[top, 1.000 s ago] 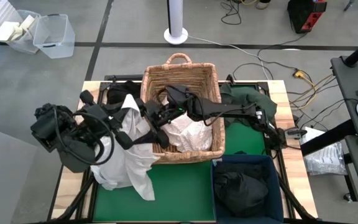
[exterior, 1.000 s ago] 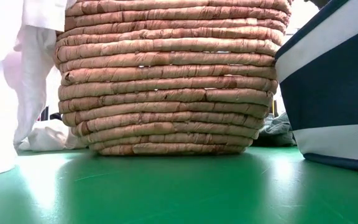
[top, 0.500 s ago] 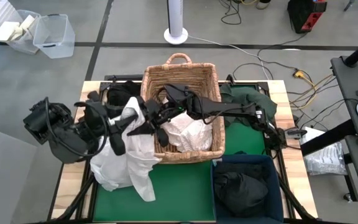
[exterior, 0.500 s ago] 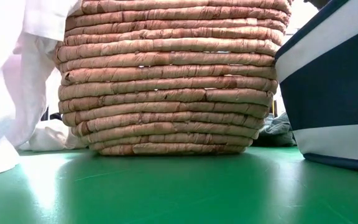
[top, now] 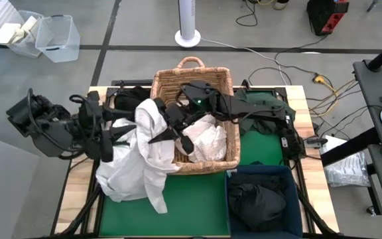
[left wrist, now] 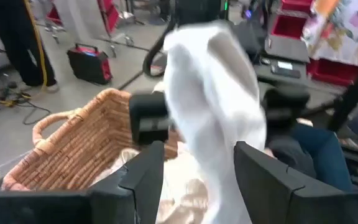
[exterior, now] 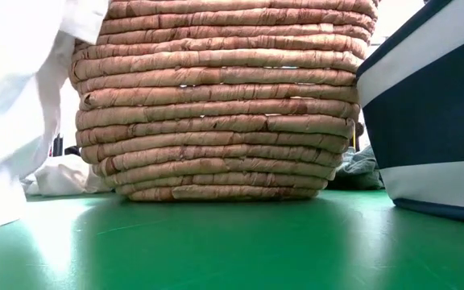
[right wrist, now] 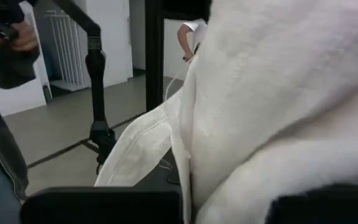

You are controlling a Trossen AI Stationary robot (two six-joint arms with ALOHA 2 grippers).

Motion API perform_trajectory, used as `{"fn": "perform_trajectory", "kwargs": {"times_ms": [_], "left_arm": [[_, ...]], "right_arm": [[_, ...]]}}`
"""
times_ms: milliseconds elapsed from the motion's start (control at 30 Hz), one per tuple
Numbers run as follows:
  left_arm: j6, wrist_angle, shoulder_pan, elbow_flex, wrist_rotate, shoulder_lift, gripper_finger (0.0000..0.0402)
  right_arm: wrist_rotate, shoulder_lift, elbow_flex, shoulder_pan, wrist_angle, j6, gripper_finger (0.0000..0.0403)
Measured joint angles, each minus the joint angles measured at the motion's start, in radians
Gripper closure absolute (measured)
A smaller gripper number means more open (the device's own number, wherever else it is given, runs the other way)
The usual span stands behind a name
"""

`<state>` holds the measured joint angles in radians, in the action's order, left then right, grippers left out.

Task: Sort clothes
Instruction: Put the white polo shirt into the basket

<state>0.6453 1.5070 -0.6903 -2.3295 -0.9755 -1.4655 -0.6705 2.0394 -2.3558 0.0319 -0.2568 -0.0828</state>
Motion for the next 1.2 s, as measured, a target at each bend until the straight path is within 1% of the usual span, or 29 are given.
{"fn": "perform_trajectory", "kwargs": {"times_ms": [133, 200, 267, 333, 367, 467, 600, 700, 767, 900, 1033, 1200], "left_arm": [[0.004, 0.068, 0.000, 0.000, 0.065, 0.041, 0.0227], [-0.009, 0.063, 0.000, 0.001, 0.085, 0.063, 0.0227], [-0.018, 0.063, -0.009, 0.002, 0.143, 0.080, 0.0227], [0.002, 0.063, -0.021, 0.005, 0.218, 0.092, 0.0227], [0.008, 0.064, -0.024, 0.013, 0.239, 0.095, 0.0227], [0.030, 0.063, -0.025, 0.051, 0.256, 0.094, 0.0227], [0.056, 0.047, -0.025, 0.141, 0.260, 0.093, 0.0227], [0.101, 0.033, -0.025, 0.196, 0.259, 0.094, 0.0227], [0.114, 0.009, -0.025, 0.229, 0.256, 0.097, 0.0227], [0.113, -0.077, -0.025, 0.284, 0.269, 0.100, 0.0227], [0.158, -0.092, -0.039, 0.299, 0.343, 0.105, 0.0227], [0.222, -0.088, -0.077, 0.289, 0.350, 0.125, 0.0227]], "right_arm": [[-0.001, -0.027, 0.000, 0.001, -0.017, -0.037, 0.0389], [-0.001, -0.036, 0.000, 0.003, -0.014, -0.058, 0.0389], [0.002, -0.047, 0.000, 0.008, -0.014, -0.068, 0.0389], [0.026, -0.061, 0.000, 0.012, -0.015, -0.077, 0.0389], [0.043, -0.068, 0.000, 0.013, -0.013, -0.088, 0.0389], [0.090, -0.082, 0.000, 0.013, 0.009, -0.119, 0.0389], [0.122, -0.085, 0.000, 0.013, 0.038, -0.138, 0.0390], [0.123, -0.085, 0.000, 0.013, 0.059, -0.139, 0.0390], [0.127, -0.085, 0.000, 0.013, 0.062, -0.150, 0.0390], [0.170, -0.085, 0.000, 0.012, 0.060, -0.177, 0.0390], [0.174, -0.085, 0.000, 0.012, 0.057, -0.191, 0.0390], [0.174, -0.085, 0.000, 0.012, 0.052, -0.190, 0.0390]]}}
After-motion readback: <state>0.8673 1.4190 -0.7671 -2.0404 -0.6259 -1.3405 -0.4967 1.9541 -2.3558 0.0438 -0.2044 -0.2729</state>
